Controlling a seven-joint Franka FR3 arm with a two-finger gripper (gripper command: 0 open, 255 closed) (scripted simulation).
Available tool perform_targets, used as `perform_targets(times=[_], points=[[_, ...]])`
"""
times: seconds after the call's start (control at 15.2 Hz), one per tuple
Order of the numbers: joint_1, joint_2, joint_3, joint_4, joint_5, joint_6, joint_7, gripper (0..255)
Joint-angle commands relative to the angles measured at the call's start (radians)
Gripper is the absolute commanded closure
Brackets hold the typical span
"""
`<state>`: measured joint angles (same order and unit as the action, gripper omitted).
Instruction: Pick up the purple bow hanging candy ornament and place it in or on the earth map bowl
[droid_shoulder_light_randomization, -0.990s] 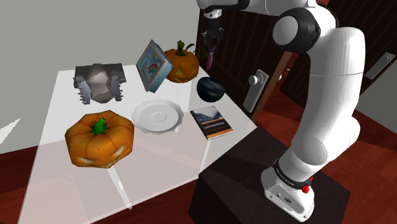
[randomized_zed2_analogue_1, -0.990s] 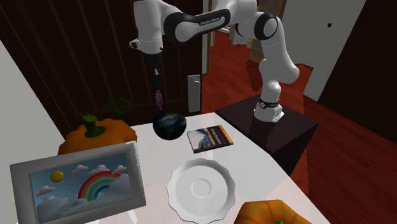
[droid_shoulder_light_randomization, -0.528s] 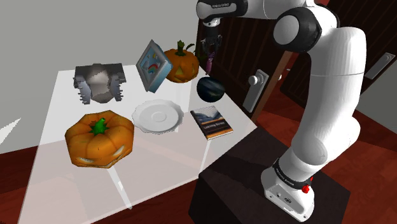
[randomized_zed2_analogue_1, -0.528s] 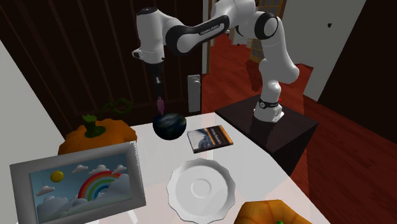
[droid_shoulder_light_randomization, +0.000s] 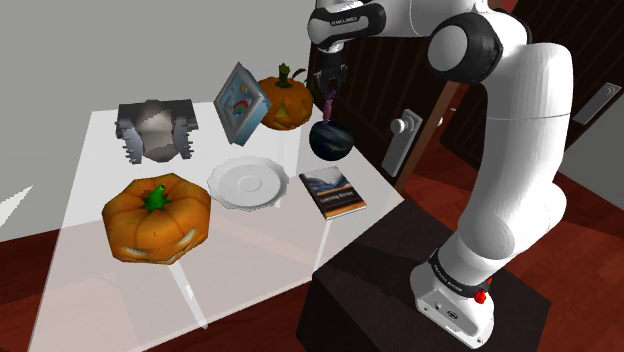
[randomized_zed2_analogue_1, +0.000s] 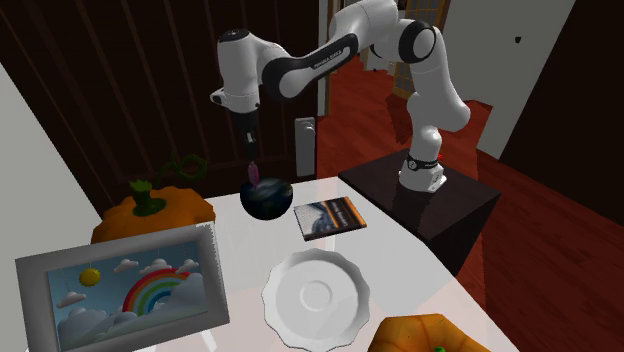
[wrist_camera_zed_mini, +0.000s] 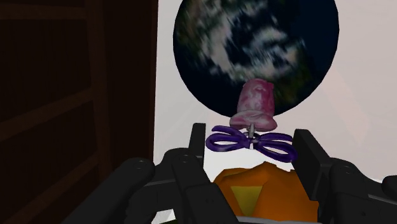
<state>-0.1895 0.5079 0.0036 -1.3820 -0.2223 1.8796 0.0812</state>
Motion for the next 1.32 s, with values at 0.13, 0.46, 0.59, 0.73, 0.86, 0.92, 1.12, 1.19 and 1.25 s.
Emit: perform_targets(times=[0.13, 0.46, 0.59, 0.73, 0.86, 0.92, 1.12, 1.19, 1.25], points=[[0.0, -0.001, 0.0, -0.004, 0.0, 0.003, 0.001, 255], [0.0, -0.001, 0.0, -0.004, 0.0, 0.003, 0.001, 0], [0.0, -0.001, 0.0, -0.004, 0.0, 0.003, 0.001, 0], [0.0, -0.001, 0.0, -0.004, 0.0, 0.003, 0.001, 0], [0.008, -0.009, 0.003, 0.05, 0.003, -0.059, -0.003, 0], [0.011, -0.01, 0.004, 0.08, 0.004, -0.091, -0.005, 0], [0.015, -0.011, 0.005, 0.106, 0.005, -0.117, -0.007, 0], [0.015, -0.01, 0.005, 0.106, 0.004, -0.117, -0.007, 0], [0.015, -0.01, 0.005, 0.106, 0.004, -0.117, -0.007, 0]])
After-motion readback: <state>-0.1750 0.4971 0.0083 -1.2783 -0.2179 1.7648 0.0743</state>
